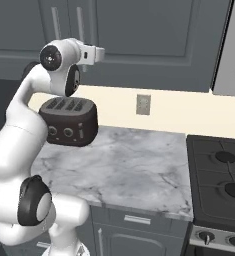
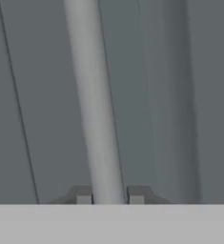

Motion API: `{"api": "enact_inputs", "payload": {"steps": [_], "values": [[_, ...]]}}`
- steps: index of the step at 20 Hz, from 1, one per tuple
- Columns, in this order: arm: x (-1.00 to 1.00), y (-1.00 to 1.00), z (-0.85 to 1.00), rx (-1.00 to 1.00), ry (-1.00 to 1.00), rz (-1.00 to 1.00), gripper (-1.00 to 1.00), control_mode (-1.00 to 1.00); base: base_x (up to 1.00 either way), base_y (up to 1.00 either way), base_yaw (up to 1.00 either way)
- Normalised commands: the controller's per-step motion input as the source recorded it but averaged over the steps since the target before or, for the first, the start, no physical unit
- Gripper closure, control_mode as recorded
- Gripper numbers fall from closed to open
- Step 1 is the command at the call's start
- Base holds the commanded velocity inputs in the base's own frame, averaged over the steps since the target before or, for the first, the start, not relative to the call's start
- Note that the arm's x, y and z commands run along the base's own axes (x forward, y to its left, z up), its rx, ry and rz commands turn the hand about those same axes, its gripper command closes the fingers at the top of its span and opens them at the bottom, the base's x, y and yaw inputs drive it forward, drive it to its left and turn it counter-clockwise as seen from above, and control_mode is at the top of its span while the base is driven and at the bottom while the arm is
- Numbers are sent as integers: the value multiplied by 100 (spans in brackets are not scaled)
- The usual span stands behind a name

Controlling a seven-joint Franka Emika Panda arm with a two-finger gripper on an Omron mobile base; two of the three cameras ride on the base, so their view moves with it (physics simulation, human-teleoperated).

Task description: The dining table condiment station is running low on condiment bottle. Refill the condiment station by opening the cabinet and taking the condiment bottle from the cabinet and placing it on the dining table.

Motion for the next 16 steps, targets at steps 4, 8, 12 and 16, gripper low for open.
{"api": "enact_inputs", "payload": {"steps": [4, 8, 12, 16], "values": [[-29, -8, -6, 0, 0, 0, 100, -100, 0, 0, 0], [-84, -36, 0, 0, 0, -1, 100, -100, 0, 0, 0], [-100, -52, 0, 0, 0, 0, 100, -100, 0, 0, 0], [-100, -59, 0, 0, 0, 0, 100, -100, 0, 0, 0]]}}
